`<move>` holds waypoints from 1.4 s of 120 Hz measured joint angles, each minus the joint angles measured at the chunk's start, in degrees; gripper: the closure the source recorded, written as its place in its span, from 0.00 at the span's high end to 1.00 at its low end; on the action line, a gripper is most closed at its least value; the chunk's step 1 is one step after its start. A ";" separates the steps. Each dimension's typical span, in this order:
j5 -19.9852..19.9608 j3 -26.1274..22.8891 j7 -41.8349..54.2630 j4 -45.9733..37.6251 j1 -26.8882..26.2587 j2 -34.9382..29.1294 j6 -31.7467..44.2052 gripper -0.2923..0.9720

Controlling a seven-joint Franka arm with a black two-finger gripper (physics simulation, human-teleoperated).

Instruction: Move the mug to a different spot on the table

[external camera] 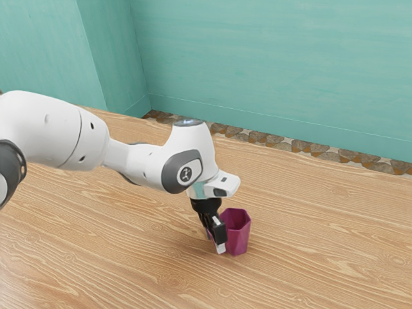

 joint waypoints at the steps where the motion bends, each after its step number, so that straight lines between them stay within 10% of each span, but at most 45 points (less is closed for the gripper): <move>1: -0.04 0.00 0.08 -0.05 0.00 0.00 0.14 0.57; 98: -2.07 0.61 5.12 -5.79 -0.36 -3.55 17.46 0.36; 168: -2.15 7.97 6.16 -26.29 0.31 -21.01 28.48 0.32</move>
